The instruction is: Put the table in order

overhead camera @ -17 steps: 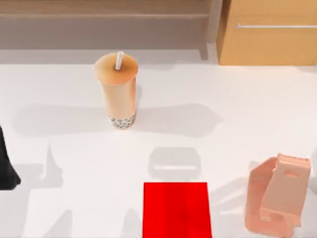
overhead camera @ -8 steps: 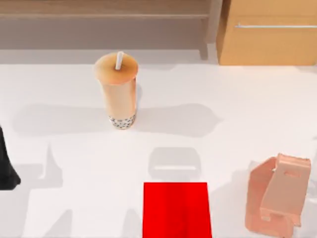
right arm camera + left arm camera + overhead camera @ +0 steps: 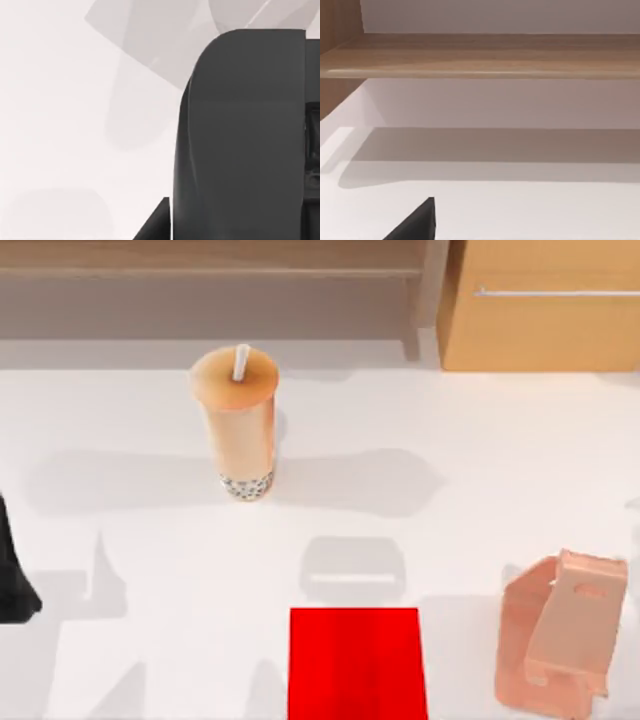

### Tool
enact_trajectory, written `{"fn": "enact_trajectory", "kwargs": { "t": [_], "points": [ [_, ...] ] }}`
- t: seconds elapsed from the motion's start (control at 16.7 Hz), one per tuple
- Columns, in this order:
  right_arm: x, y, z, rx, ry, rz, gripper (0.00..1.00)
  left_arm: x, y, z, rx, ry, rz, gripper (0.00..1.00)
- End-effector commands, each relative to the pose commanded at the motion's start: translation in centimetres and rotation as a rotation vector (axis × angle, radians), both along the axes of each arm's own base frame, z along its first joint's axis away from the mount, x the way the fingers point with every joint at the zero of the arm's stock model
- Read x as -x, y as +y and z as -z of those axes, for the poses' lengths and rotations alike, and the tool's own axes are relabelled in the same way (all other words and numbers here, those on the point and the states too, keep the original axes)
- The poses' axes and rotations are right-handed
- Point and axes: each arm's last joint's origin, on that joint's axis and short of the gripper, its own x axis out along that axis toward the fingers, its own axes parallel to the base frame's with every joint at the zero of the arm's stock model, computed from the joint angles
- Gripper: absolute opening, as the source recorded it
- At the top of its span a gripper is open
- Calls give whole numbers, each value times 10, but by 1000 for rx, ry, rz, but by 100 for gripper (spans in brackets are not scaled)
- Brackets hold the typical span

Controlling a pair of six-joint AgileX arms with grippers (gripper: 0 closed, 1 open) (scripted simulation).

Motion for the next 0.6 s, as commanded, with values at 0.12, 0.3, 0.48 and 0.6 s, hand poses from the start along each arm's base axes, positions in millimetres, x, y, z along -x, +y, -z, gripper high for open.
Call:
{"fn": "enact_trajectory", "kwargs": {
  "t": [0.12,0.3,0.48,0.6],
  "points": [
    [1,0,-3,0,-2,4,0,0,0,0,0,0,0,100],
    [0,0,-2,0,3,4,0,0,0,0,0,0,0,100],
    [-3,4,-4,0,-13,16,0,0,0,0,0,0,0,100],
    [-11,12,-11,-3,-54,45,0,0,0,0,0,0,0,100]
  ]
}}
